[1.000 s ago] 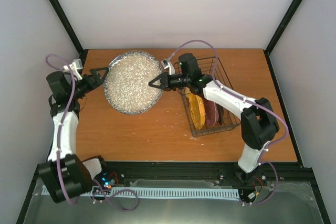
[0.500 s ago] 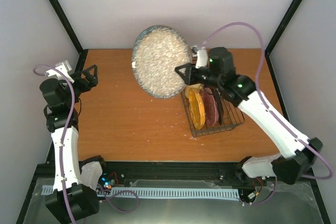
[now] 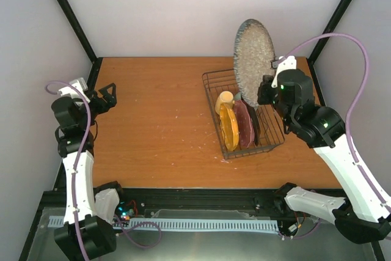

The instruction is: Load the mixed dishes into the dish rack

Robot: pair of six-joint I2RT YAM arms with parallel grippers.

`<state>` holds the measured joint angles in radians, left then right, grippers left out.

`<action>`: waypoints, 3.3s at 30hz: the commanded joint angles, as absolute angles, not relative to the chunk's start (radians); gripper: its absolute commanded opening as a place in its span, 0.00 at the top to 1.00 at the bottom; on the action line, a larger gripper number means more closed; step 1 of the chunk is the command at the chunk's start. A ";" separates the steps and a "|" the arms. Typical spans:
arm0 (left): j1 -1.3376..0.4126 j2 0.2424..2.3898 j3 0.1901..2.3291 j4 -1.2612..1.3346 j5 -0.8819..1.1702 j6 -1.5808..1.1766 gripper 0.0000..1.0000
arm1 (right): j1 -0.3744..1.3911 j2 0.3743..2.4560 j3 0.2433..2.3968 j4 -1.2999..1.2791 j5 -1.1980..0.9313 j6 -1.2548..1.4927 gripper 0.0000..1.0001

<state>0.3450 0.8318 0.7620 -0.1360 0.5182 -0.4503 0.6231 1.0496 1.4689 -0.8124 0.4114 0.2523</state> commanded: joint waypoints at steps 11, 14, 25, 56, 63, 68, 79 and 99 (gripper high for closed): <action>0.341 0.797 0.727 -0.151 0.511 -0.413 0.00 | 0.626 0.942 1.467 -0.841 0.762 0.264 0.97; 0.340 0.795 0.733 -0.153 0.507 -0.399 0.00 | 0.626 0.934 1.407 -0.866 0.766 0.277 0.97; 0.341 0.777 0.735 -0.208 0.507 -0.379 0.00 | 0.540 0.907 1.239 -0.870 0.666 0.305 0.97; 0.340 0.763 0.710 -0.216 0.491 -0.358 0.00 | 0.456 1.013 1.028 -0.820 0.406 0.234 0.97; 0.340 0.766 0.703 -0.209 0.494 -0.358 0.00 | 0.455 1.032 0.996 -0.836 0.360 0.246 0.97; 0.341 0.766 0.698 -0.200 0.494 -0.363 0.00 | 0.455 1.050 0.991 -0.833 0.310 0.255 0.97; 0.340 0.779 0.691 -0.190 0.489 -0.356 0.00 | 0.479 1.123 0.988 -0.793 0.230 0.334 0.97; 0.340 0.800 0.702 -0.173 0.491 -0.338 0.00 | 0.793 1.329 1.104 -0.801 0.341 0.575 0.97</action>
